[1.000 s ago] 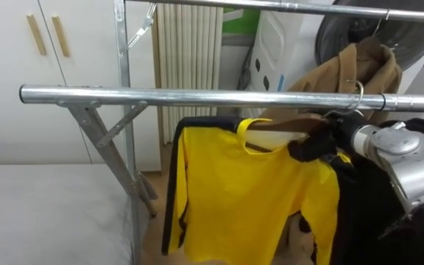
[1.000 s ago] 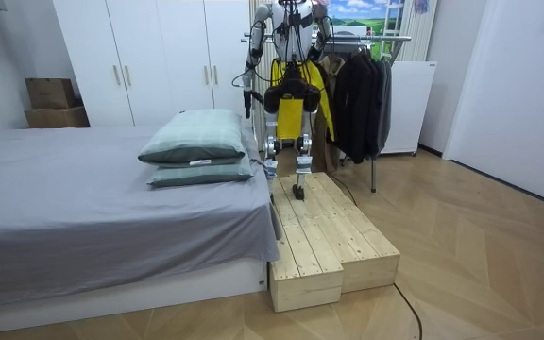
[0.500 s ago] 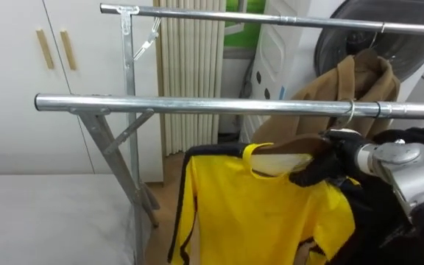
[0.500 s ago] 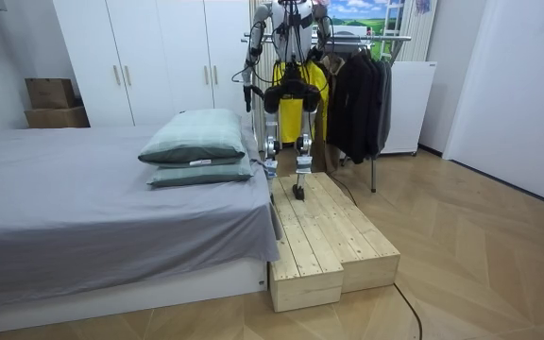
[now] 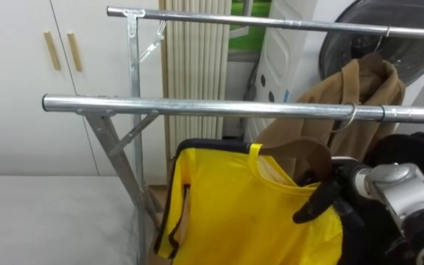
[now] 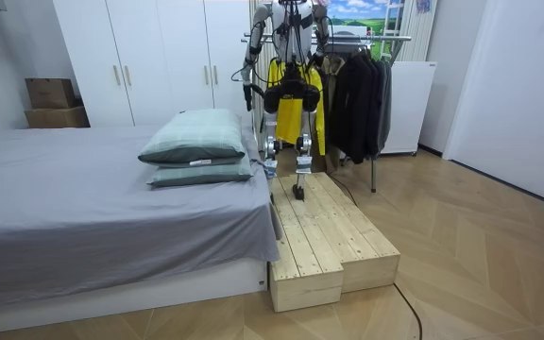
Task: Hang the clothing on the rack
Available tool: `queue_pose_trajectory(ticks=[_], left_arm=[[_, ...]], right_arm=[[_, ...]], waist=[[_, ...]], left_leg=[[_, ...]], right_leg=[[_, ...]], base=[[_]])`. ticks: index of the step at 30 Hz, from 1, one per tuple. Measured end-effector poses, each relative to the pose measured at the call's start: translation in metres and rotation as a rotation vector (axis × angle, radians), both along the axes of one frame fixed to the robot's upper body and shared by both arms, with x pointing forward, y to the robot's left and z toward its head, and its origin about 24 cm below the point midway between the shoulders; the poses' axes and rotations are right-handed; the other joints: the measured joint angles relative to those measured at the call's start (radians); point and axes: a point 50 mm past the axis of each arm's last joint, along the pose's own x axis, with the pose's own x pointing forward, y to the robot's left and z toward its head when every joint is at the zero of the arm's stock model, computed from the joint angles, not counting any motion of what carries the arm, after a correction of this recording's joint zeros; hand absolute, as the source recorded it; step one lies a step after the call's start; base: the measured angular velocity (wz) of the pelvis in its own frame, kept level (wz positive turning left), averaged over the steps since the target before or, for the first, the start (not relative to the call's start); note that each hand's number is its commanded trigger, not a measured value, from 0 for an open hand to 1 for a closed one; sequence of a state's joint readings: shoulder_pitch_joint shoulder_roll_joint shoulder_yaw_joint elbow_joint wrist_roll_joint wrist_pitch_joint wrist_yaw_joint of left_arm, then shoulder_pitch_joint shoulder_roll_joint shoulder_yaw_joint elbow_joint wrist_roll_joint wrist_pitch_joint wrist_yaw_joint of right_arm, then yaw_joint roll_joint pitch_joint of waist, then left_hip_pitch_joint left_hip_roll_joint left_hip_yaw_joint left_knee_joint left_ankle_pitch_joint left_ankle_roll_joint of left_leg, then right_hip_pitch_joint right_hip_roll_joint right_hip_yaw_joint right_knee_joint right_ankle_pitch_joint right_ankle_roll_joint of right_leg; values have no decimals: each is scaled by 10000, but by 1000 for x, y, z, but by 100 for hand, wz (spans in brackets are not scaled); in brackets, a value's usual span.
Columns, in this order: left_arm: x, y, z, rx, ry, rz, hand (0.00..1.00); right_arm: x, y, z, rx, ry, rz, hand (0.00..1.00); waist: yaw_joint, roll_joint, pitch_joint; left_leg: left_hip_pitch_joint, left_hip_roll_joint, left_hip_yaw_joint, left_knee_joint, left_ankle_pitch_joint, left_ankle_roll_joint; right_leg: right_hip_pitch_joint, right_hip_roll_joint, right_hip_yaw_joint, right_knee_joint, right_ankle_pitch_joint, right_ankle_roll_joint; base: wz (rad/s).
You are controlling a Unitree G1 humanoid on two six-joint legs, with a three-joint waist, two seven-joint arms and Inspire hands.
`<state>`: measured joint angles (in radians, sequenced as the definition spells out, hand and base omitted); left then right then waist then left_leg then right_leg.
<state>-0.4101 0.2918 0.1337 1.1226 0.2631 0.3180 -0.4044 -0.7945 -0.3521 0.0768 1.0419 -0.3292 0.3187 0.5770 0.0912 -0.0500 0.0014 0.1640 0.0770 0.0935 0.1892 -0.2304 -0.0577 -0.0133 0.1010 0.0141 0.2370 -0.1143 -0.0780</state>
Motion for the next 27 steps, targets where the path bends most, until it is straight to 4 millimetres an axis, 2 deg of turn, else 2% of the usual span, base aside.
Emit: queue_pose_trajectory(ticks=[8,14,18,22,25,27], left_arm=[[0,-2,-1,154,111,-307,0],[-4,-2,-4,156,372,-320,0],[-13,-1,-11,91,840,-186,0],[-13,-1,-11,78,797,-205,0],[-13,-1,-11,81,794,-228,0],[-12,-1,-11,89,763,-232,0]], right_arm=[[1,0,0,-57,-231,-134,0],[1,1,0,-73,-312,-134,0],[2,2,1,97,-443,-218,0],[4,3,3,211,-728,-379,0],[8,6,11,233,-1088,-225,0],[12,12,22,471,-1664,-32,0]], waist=[[-44,60,-26],[-36,243,-142],[-21,250,-143],[3,251,-143],[-1,251,-143],[1,248,-144]], left_leg=[[21,18,-1,0,0,0],[58,19,8,-9,1,-1],[51,36,10,-10,0,-1],[6,29,48,-9,1,0],[-62,19,85,-10,1,-1],[-162,4,145,-10,1,-1]], right_leg=[[11,36,51,-10,0,0],[21,47,88,17,2,-3],[-4,70,92,32,6,-10],[-85,70,140,28,5,-8],[-195,67,162,70,14,-22],[-357,72,239,214,13,-22]], base=[[-1],[0],[0],[-2],[-5],[-11]])
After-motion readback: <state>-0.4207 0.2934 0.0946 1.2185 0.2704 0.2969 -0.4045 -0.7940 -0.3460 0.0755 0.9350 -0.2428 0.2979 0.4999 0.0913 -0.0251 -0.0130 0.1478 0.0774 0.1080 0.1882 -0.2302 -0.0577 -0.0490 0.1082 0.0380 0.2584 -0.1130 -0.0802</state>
